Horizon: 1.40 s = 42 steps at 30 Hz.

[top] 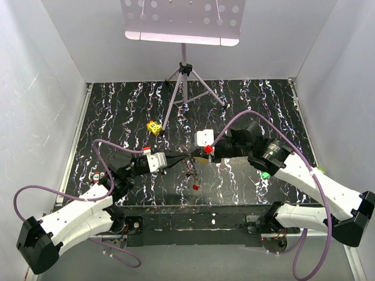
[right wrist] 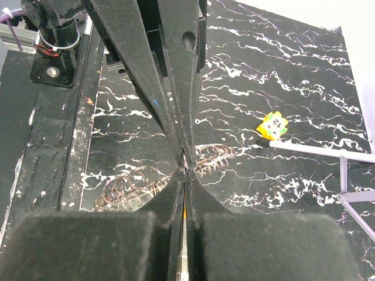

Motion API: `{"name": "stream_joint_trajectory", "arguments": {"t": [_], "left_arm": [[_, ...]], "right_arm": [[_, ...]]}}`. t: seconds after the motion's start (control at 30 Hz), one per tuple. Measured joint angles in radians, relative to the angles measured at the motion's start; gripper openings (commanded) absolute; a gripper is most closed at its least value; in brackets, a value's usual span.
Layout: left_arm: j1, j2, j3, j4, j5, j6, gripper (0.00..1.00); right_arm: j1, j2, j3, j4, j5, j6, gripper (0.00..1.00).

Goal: Put the keys on the keyring

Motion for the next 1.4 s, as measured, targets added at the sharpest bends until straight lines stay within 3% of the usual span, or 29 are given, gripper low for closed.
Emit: {"name": "stream_joint_trajectory", "arguments": {"t": [1.4], "left_arm": [[-0.001,0.013,0.0,-0.033,-0.014,0.02,0.0]], "right_arm": [[0.005,-0.02,0.0,-0.031,0.034,-0.048,0.01]]}}
